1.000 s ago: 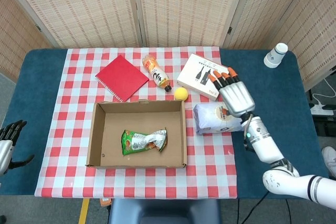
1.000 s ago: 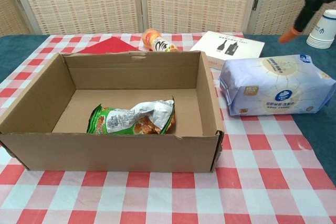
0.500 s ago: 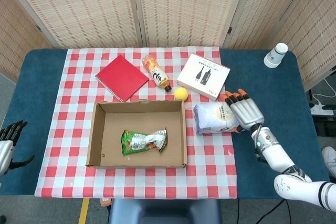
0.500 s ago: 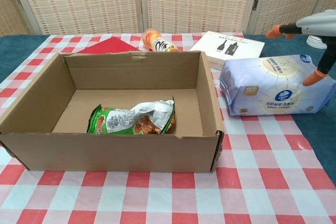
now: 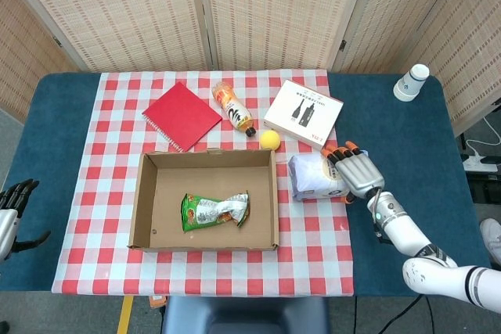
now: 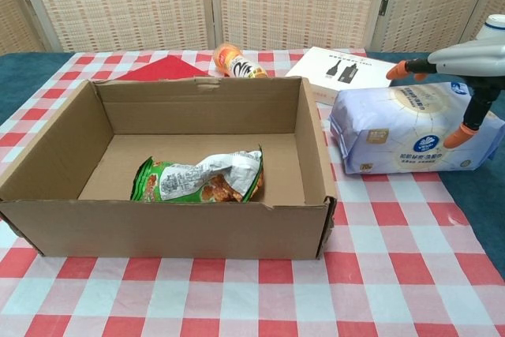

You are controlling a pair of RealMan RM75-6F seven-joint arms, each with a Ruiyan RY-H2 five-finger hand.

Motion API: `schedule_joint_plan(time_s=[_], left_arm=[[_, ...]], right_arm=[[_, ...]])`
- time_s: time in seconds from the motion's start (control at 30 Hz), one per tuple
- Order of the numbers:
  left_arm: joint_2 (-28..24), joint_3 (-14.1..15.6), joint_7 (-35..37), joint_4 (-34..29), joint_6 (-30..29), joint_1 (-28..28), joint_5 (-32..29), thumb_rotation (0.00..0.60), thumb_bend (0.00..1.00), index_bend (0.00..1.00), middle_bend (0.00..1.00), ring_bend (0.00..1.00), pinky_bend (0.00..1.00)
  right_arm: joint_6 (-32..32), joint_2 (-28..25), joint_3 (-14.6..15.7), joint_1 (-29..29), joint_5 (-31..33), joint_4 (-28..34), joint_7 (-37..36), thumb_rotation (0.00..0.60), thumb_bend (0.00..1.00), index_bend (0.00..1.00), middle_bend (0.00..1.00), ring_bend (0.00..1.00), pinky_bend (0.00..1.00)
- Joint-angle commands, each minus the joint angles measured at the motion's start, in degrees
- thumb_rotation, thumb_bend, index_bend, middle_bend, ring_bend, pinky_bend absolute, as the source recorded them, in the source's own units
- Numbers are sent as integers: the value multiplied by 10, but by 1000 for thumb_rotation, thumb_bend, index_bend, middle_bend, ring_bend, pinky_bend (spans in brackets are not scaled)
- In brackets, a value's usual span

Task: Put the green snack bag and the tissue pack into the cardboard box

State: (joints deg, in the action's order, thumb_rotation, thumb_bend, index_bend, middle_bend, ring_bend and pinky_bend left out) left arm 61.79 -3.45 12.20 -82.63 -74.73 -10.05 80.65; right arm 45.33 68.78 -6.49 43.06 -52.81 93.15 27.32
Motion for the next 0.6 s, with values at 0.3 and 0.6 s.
schedule_joint_plan(time_s=[0.3, 0.6], left_arm=[[2, -1, 1, 4, 3, -1, -3, 600, 200, 40, 0, 0, 90], [3, -1, 2, 7, 6, -2, -5, 600, 200, 40, 0, 0, 90]], right_arm=[[-29, 38, 10, 16, 5, -70, -34, 600, 0, 0, 0, 0, 0], [-40, 60, 16, 23, 1, -103, -53, 600, 0, 19, 4, 0, 36]])
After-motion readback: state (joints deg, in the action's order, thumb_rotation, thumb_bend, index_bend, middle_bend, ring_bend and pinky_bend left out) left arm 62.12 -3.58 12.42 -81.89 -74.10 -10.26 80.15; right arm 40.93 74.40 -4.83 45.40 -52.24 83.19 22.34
